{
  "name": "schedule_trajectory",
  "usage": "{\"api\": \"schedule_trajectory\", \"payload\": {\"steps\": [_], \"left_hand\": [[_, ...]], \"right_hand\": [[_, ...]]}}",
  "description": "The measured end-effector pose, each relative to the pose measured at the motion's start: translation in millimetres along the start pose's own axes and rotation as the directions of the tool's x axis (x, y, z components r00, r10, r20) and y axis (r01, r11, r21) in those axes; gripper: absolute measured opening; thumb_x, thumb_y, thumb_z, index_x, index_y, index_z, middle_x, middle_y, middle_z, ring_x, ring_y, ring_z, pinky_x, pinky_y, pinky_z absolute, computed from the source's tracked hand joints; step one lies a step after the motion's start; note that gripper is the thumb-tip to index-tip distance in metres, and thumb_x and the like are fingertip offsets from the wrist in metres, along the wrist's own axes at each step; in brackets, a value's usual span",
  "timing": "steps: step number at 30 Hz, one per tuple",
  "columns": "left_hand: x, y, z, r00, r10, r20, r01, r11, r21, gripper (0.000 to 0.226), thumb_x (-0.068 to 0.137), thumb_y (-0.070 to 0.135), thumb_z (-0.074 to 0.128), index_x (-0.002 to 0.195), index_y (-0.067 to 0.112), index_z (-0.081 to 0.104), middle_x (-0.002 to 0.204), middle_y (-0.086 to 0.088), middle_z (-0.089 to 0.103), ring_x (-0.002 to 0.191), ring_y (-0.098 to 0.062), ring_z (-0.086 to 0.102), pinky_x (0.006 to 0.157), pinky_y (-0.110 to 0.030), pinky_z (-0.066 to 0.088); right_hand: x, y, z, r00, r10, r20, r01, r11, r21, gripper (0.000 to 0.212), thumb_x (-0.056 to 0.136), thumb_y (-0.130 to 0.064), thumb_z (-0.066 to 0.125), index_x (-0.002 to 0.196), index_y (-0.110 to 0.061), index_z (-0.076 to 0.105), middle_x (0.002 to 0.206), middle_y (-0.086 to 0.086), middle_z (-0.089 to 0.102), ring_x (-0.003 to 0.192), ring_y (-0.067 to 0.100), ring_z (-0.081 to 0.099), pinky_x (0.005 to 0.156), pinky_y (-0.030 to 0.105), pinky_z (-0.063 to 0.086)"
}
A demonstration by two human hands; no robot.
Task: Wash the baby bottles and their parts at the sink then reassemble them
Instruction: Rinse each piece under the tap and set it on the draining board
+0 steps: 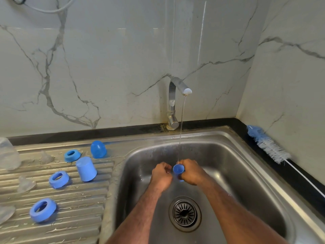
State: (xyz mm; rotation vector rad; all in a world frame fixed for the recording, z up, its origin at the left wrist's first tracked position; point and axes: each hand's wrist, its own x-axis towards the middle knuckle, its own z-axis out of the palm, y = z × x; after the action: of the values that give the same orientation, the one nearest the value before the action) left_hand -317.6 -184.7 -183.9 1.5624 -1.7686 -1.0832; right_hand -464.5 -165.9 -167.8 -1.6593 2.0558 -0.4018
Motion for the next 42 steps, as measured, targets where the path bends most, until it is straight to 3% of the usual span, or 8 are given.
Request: {"api": "schedule_trajectory", "payload": {"steps": [5,10,16,19,22,28,36,42], "left_hand": [[2.3,-1.4,1.7,1.0,-0.006,-0.029,0.004,0.998,-0.055,0.025,0.093,0.004,0.056,0.113,0.015,0.067,0.108,0.001,0.068,0.097,-0.013,0.063,0.077,-0.021,0.046],[-1.6,10.2,-8.5,0.982,0.047,-0.183,-0.098,0.954,-0.282,0.033,0.093,-0.006,0.05,0.108,0.014,0.071,0.1,-0.001,0.072,0.091,-0.015,0.066,0.076,-0.017,0.048],[5.9,42.3,-37.7,0.964,0.138,-0.228,-0.222,0.889,-0.401,0.034,0.102,0.002,0.051,0.131,0.013,0.064,0.129,0.0,0.067,0.116,-0.009,0.062,0.091,-0.007,0.044],[19.4,72.0,-52.4,0.96,0.215,-0.181,-0.271,0.878,-0.394,0.044,0.104,0.002,0.047,0.145,0.015,0.05,0.145,0.007,0.053,0.13,-0.003,0.048,0.105,-0.016,0.033],[36.2,95.9,-59.2,0.949,0.264,-0.171,-0.312,0.861,-0.402,0.047,0.104,0.002,0.045,0.15,0.012,0.043,0.152,0.003,0.047,0.133,-0.002,0.042,0.11,-0.019,0.028],[54.5,116.2,-42.8,0.928,0.343,-0.143,-0.371,0.864,-0.341,0.047,0.104,0.002,0.044,0.15,0.013,0.043,0.154,0.0,0.044,0.144,-0.012,0.039,0.122,-0.031,0.024],[39.8,113.6,-66.4,0.919,0.393,0.023,-0.393,0.919,-0.02,0.047,0.103,0.005,0.047,0.149,0.011,0.046,0.134,0.004,0.055,0.125,-0.011,0.048,0.103,-0.019,0.029],[-5.8,73.3,-95.1,0.912,0.408,-0.039,-0.391,0.894,0.22,0.02,0.096,0.003,0.059,0.108,0.002,0.074,0.111,-0.01,0.074,0.103,-0.018,0.066,0.085,-0.021,0.044]], "right_hand": [[2.1,1.9,1.5,0.996,0.009,0.084,-0.013,0.999,0.048,0.036,0.072,-0.019,0.08,0.107,-0.025,0.069,0.108,-0.003,0.07,0.095,0.017,0.067,0.086,0.042,0.059],[-5.0,-5.0,-6.6,0.994,0.11,0.011,-0.109,0.97,0.216,0.028,0.087,-0.029,0.073,0.103,-0.014,0.055,0.101,0.004,0.062,0.082,0.015,0.058,0.061,0.025,0.042],[-23.1,-24.9,-14.3,0.963,0.197,0.186,-0.271,0.716,0.644,0.024,0.103,-0.027,0.05,0.095,-0.01,0.065,0.089,0.016,0.064,0.061,0.023,0.062,0.052,0.034,0.055],[-19.6,-23.5,-13.5,0.986,0.16,0.056,-0.165,0.828,0.537,0.028,0.092,-0.033,0.06,0.082,-0.01,0.071,0.083,0.016,0.067,0.063,0.024,0.061,0.062,0.032,0.049],[-22.8,-24.8,-22.1,0.971,0.149,-0.188,-0.084,0.945,0.317,0.027,0.08,-0.031,0.079,0.101,-0.016,0.07,0.097,0.001,0.068,0.092,0.017,0.066,0.075,0.021,0.043],[-21.6,-30.5,-28.6,0.967,0.114,-0.228,-0.042,0.953,0.301,0.037,0.066,-0.01,0.085,0.1,-0.015,0.071,0.093,0.003,0.07,0.082,0.016,0.065,0.072,0.024,0.054],[-29.9,-33.3,-31.7,0.978,-0.039,-0.204,0.07,0.987,0.147,0.029,0.074,-0.016,0.071,0.102,-0.021,0.075,0.106,0.002,0.074,0.107,0.026,0.068,0.093,0.035,0.054],[-39.9,-47.3,-40.2,0.918,-0.076,-0.39,0.188,0.948,0.256,0.036,0.078,-0.016,0.077,0.112,-0.022,0.066,0.102,0.001,0.071,0.092,0.02,0.066,0.083,0.034,0.057]]}}
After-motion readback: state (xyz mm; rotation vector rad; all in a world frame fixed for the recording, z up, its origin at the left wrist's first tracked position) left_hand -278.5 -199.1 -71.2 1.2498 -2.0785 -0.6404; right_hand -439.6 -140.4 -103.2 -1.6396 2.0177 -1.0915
